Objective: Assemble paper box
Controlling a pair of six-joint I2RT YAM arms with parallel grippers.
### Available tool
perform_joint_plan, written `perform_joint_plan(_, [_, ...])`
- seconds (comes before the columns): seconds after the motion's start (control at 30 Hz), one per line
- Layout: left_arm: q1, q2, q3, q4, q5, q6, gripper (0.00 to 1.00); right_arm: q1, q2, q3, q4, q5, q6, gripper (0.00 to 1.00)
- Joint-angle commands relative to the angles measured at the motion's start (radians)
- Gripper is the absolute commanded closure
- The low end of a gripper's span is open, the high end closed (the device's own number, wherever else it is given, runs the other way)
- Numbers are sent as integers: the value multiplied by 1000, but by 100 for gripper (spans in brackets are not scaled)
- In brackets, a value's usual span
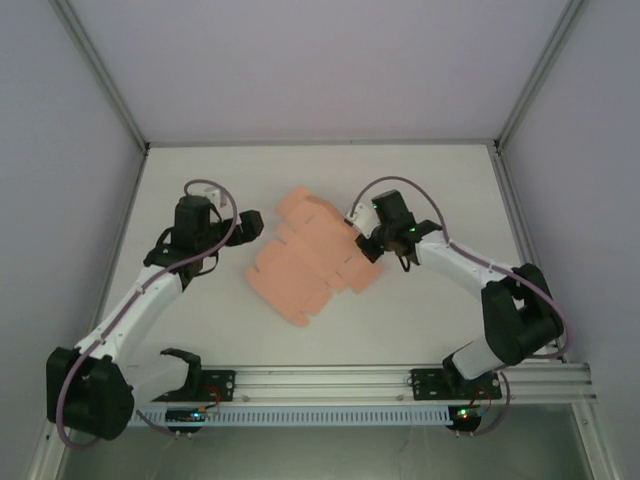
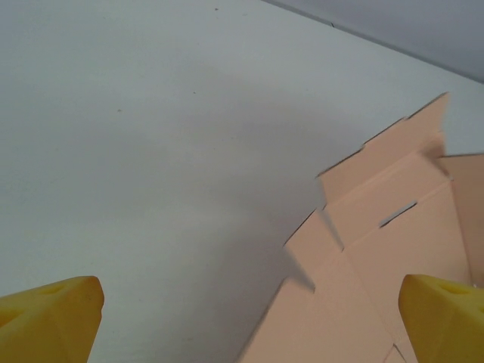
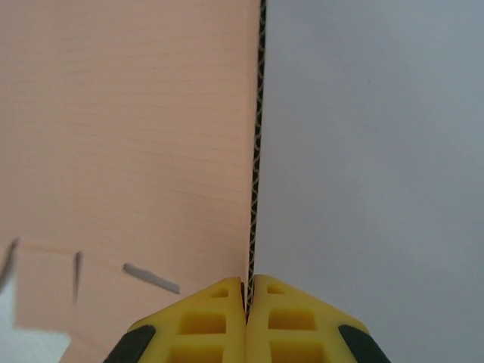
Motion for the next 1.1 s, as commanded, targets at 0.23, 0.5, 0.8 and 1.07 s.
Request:
perform_joint_plan(0.23, [8, 175, 199, 42, 236, 10, 0, 212, 104, -76, 522, 507, -571, 100])
perform_joint_plan(0.5, [-8, 303, 305, 31, 386, -27, 1, 258, 139, -84, 649, 558, -657, 100])
perform_joint_plan(0.8, [-88, 430, 354, -45, 418, -44, 19, 268, 92, -95, 584, 550, -581, 100])
perform_joint_plan(1.07, [-117, 510, 372, -76, 426, -82, 30, 269, 89, -88, 545, 558, -529, 100])
